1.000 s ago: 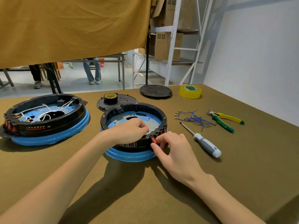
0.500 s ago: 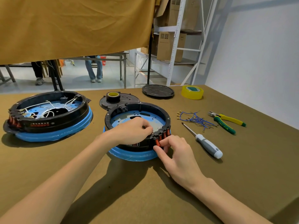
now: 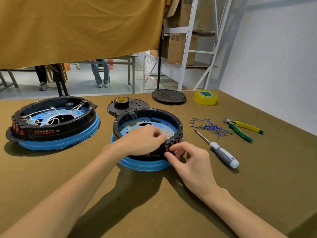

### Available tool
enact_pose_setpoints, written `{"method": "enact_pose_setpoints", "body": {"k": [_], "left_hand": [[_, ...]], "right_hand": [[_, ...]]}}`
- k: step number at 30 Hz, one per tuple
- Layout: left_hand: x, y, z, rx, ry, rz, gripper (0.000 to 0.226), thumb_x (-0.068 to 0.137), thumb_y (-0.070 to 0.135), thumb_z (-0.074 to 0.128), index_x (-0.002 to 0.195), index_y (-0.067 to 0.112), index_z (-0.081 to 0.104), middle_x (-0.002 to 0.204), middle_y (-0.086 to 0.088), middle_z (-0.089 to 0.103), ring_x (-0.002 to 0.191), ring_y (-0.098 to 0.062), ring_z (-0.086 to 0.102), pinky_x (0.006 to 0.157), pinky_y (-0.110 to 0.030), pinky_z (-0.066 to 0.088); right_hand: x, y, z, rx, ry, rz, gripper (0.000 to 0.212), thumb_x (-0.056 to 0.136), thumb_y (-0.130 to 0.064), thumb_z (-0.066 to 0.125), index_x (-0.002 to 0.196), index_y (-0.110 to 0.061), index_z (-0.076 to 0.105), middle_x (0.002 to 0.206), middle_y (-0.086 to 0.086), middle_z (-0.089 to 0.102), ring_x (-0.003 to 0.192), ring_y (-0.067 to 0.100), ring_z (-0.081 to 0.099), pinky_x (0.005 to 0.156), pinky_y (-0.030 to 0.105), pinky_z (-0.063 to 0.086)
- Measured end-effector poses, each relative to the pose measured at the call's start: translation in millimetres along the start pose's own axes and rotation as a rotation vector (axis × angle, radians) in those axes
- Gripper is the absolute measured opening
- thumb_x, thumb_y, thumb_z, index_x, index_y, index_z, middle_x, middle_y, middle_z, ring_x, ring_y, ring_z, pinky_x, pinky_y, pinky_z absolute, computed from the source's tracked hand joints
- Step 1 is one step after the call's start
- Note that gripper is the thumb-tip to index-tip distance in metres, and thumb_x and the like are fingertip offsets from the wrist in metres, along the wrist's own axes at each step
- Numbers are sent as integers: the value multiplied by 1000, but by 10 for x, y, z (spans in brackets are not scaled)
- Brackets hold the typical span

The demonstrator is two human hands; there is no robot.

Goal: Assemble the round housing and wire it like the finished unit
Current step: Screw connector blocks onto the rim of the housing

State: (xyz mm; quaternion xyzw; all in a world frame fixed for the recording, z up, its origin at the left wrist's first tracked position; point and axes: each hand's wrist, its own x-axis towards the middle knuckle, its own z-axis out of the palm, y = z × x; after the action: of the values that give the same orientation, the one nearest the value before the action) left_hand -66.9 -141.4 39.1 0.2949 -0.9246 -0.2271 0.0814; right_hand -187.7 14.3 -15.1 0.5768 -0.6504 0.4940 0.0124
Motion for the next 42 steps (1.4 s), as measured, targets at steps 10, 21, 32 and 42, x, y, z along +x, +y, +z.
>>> {"method": "enact_pose_setpoints", "body": {"k": [10, 21, 32, 42], "left_hand": [[-112, -64, -106, -97, 17, 151, 29, 89, 58, 66, 109, 38, 73, 104, 24, 69, 101, 9, 60, 86, -18, 45], [-257, -23, 14, -34, 271, 308, 43, 84, 59, 54, 119, 37, 69, 104, 24, 70, 103, 7, 62, 96, -26, 53], [-170, -109, 36, 62, 217, 237, 53, 83, 73, 57, 125, 42, 63, 102, 26, 70, 97, 4, 64, 89, -27, 55], [-153, -141, -3, 54, 179, 220, 68, 74, 90, 48, 120, 43, 65, 101, 29, 69, 97, 8, 64, 88, -19, 50]], "right_hand": [[29, 24, -60, 67, -63, -39, 19, 90, -23, 75, 107, -27, 75, 86, -16, 69, 89, 12, 67, 77, 16, 51], [430, 204, -284, -113, -163, -59, 36, 90, -45, 70, 126, -39, 68, 137, -19, 53, 139, 2, 39, 112, 25, 29], [598, 410, -261, 20, -278, -36, 25, 86, -41, 78, 110, -33, 78, 120, -18, 64, 128, 3, 48, 106, 31, 41], [578, 461, -302, -16, -293, -49, 37, 84, -44, 80, 117, -30, 70, 148, -15, 53, 145, -5, 33, 120, 31, 31]]}}
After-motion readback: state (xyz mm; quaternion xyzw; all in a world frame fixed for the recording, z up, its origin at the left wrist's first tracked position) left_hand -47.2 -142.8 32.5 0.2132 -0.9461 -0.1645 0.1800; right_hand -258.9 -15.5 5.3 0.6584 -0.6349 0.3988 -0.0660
